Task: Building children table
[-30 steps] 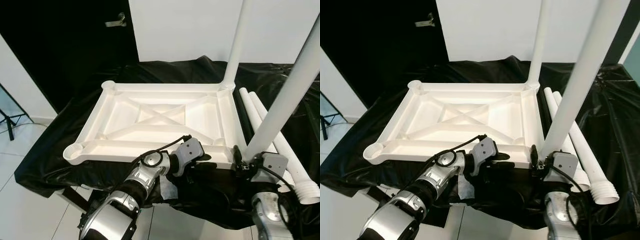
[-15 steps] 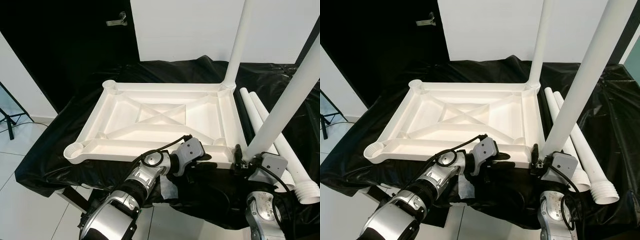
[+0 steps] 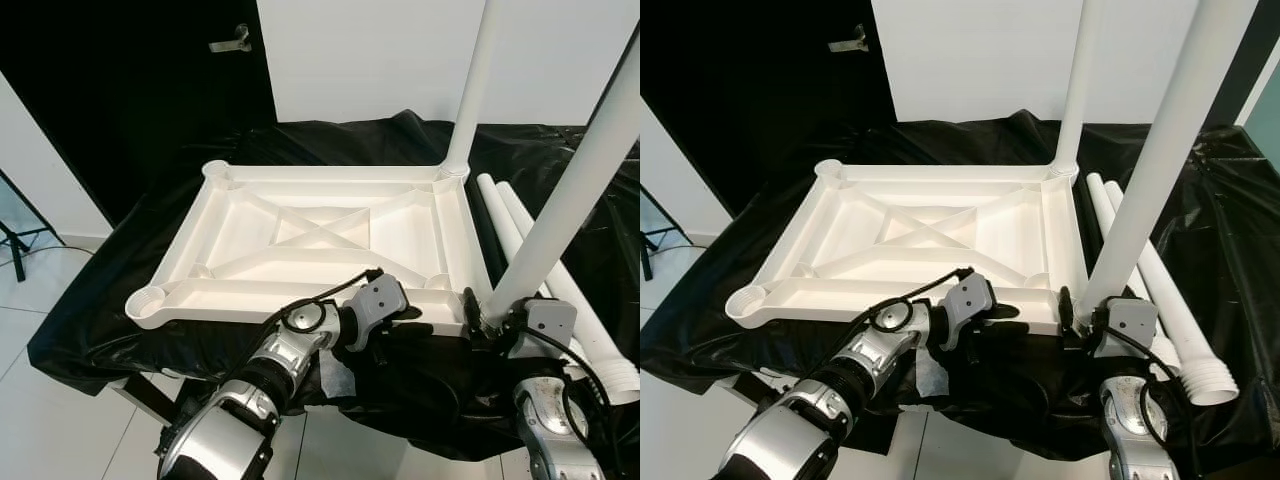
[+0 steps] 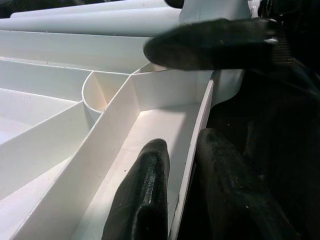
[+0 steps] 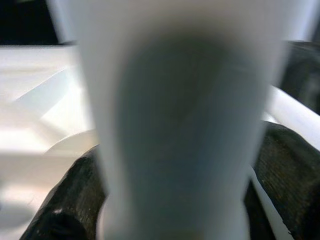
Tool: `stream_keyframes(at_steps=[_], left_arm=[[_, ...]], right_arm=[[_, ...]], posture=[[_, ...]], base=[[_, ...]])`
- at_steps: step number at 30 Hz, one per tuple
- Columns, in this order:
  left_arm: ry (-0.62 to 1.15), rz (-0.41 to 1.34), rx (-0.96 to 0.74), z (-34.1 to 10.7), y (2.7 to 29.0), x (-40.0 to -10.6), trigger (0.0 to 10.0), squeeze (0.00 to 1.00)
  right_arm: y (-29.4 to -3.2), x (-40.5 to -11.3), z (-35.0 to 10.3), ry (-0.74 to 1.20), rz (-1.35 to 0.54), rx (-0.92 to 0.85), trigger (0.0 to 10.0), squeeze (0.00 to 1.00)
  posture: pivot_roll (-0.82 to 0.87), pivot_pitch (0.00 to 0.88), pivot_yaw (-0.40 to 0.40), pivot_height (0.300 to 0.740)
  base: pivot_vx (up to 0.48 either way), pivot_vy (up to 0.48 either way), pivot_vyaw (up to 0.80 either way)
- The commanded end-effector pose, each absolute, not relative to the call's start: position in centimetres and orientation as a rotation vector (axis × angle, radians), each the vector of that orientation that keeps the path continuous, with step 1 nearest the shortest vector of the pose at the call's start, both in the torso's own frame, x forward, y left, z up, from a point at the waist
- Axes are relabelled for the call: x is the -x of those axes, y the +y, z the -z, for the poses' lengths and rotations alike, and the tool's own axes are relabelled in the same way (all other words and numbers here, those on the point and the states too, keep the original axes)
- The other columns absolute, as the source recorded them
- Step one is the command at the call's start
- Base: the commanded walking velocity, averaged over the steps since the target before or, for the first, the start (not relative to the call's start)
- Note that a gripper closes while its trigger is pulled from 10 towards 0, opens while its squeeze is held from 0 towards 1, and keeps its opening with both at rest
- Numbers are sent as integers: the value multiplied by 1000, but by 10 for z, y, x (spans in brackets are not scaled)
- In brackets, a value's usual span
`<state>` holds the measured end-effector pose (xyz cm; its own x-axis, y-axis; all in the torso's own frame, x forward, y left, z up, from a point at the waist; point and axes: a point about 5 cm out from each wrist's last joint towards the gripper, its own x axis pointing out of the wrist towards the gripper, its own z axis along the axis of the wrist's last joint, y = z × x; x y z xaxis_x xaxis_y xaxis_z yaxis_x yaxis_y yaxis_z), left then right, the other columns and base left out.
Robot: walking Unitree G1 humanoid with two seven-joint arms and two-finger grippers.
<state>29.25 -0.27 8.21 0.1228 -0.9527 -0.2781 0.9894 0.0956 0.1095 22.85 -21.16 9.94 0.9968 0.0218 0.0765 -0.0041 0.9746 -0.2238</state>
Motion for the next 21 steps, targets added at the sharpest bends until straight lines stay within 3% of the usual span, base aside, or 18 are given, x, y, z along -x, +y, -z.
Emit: stream_keyframes(at_steps=[1, 5, 6, 9, 10, 21], left_arm=[[378, 1502, -311, -43, 12, -274, 10000, 0], [380, 1508, -309, -42, 11, -272, 10000, 0], [381, 1510, -309, -42, 11, -272, 10000, 0], [381, 1511, -309, -42, 11, -272, 10000, 0], [379, 1508, -308, -42, 11, -272, 10000, 0], [380, 1503, -308, -42, 12, -272, 10000, 0]], right_arm=[[-217, -227, -101, -63, -94, 242, 10000, 0], [-226, -232, -108, -41, -176, 239, 10000, 0], [-225, -232, -108, -16, -220, 187, 2039, 0], [-224, -232, -108, -1, -253, 148, 2039, 0], [-222, -230, -108, 29, -319, 102, 0, 0], [-224, -229, -109, 62, -403, 56, 0, 0]], posture=[[-188, 0, 60, 740], [-192, 0, 60, 740], [-192, 0, 60, 740], [-190, 0, 59, 740], [-186, 0, 57, 740], [-181, 0, 59, 740]], base=[[0, 0, 0], [0, 0, 0], [0, 0, 0], [0, 0, 0], [0, 0, 0], [0, 0, 0]])
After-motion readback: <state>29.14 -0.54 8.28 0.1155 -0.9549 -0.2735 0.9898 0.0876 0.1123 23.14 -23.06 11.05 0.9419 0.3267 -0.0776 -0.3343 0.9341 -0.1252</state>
